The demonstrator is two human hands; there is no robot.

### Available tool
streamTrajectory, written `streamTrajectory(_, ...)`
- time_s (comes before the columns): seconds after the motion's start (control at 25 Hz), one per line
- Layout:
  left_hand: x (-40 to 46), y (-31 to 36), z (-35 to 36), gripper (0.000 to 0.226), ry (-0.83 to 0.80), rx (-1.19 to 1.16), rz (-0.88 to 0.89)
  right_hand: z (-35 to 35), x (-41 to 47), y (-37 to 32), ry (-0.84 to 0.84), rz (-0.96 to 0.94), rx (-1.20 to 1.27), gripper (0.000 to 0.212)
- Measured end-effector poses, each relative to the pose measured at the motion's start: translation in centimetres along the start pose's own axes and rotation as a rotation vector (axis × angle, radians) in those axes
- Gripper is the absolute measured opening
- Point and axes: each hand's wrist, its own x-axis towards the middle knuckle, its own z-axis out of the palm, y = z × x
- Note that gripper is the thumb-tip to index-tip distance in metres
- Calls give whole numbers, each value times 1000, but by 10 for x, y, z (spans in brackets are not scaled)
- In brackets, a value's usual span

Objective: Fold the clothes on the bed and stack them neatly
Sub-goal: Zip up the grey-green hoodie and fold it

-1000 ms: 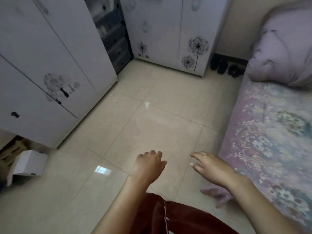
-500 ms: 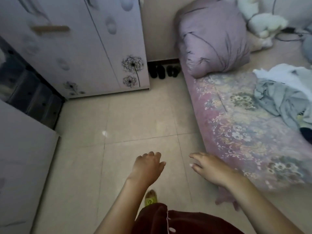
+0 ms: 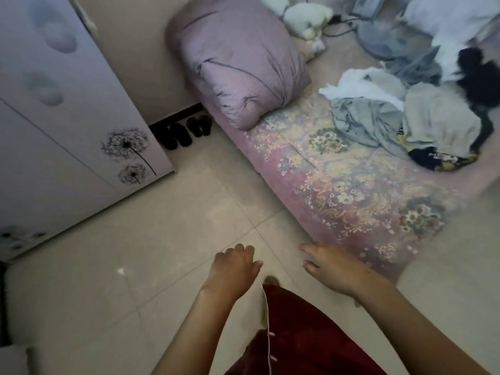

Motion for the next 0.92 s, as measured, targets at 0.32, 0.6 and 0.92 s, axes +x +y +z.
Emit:
streamTrajectory(0.32,149,-2,-100,47,-43,157,158,-79,103,36,142,141,183,45)
streamTrajectory(0.6,278,51,-188,42,-21,193,375,-162,159,83,250,268,268,35)
streamTrajectory(0.92,399,113,-226,38,-126,368,659,-208,201,136,340,469,369,38)
